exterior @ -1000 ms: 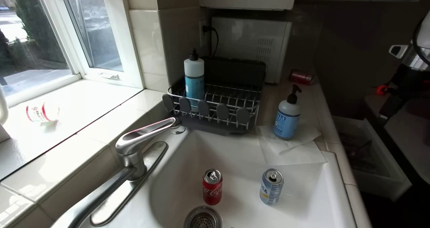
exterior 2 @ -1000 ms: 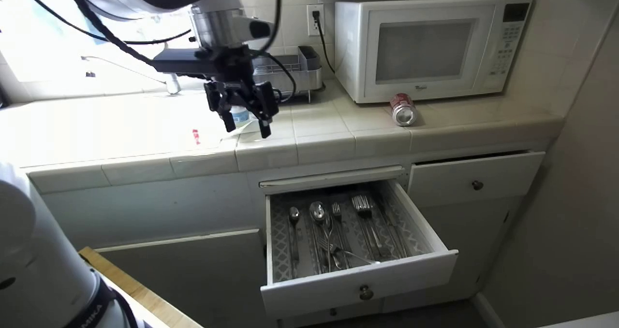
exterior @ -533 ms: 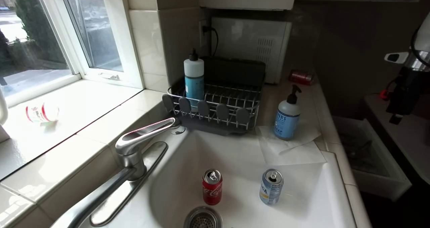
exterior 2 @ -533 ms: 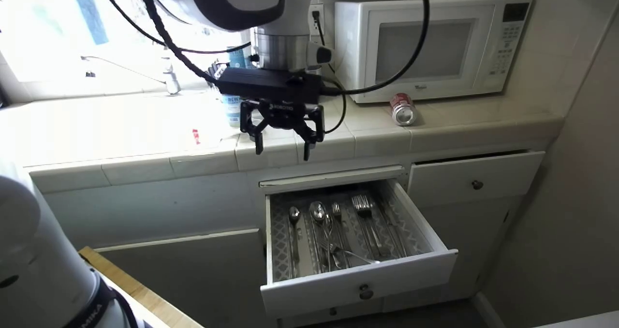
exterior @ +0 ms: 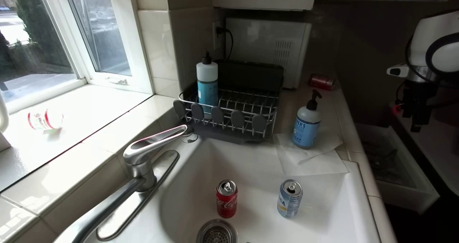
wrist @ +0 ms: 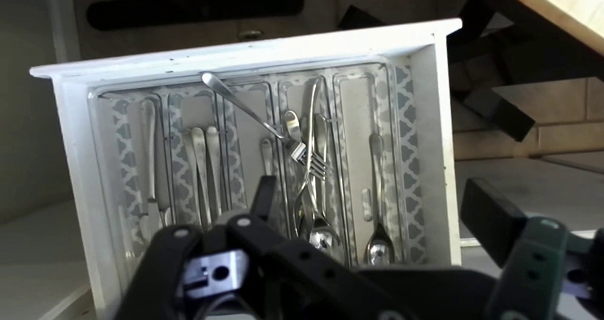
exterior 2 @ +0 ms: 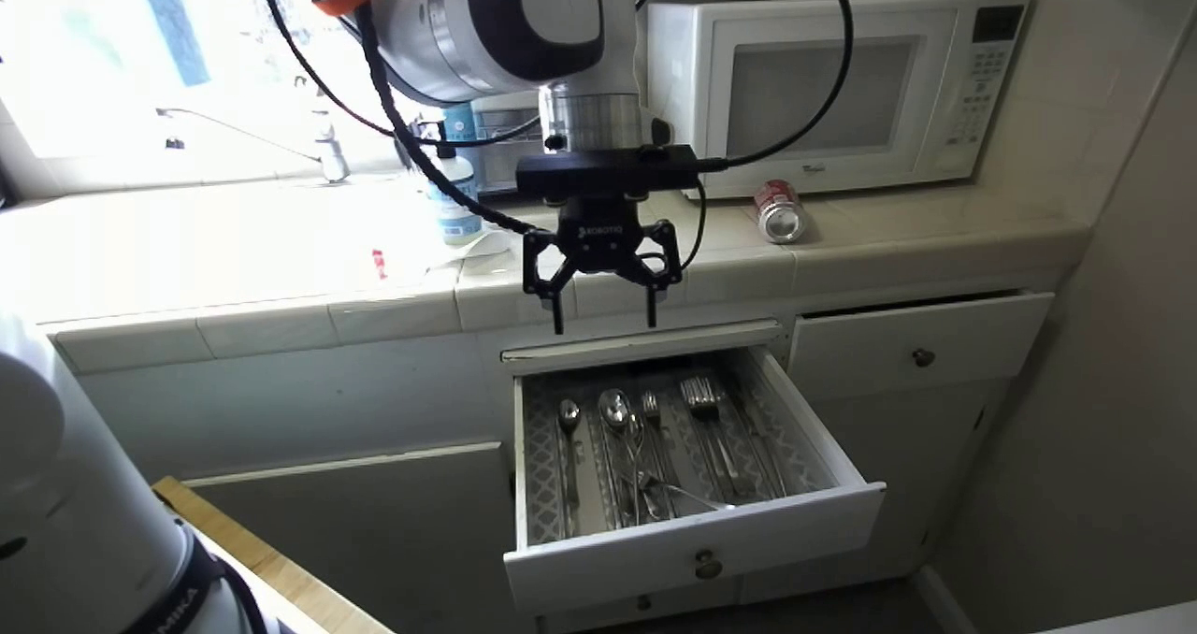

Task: Put one fork from the drawer on the counter.

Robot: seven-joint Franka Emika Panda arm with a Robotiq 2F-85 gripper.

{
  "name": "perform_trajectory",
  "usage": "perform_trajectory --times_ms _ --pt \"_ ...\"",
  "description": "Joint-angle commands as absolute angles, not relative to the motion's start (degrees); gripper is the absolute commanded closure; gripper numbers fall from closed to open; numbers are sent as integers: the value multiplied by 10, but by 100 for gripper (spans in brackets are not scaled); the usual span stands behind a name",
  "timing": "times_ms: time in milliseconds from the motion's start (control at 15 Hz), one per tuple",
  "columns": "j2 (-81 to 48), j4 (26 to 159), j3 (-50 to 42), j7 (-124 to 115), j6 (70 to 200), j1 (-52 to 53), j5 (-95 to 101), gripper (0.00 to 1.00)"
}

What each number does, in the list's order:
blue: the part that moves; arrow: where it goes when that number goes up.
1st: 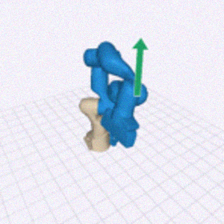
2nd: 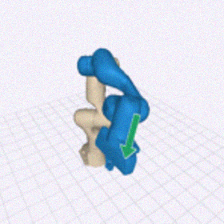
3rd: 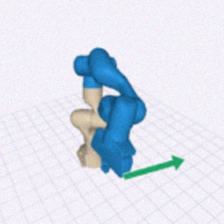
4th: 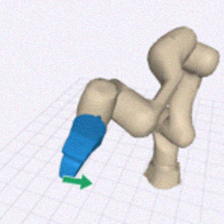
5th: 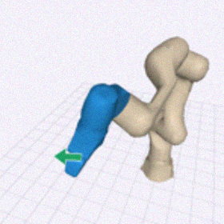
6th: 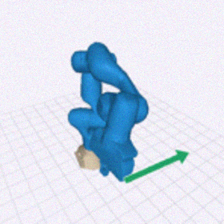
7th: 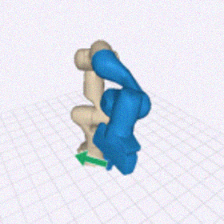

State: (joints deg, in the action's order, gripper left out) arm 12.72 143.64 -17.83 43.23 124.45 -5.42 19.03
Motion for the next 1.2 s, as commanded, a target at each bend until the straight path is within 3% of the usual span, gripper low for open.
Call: perform_trajectory --times_ms 0,600,1133 --pt "119 1434 -161 436 1246 -72 189 0" --pt "112 1427 -160 444 1246 -74 197 0" --pt "34 1455 -194 688 1415 -96 141 0"
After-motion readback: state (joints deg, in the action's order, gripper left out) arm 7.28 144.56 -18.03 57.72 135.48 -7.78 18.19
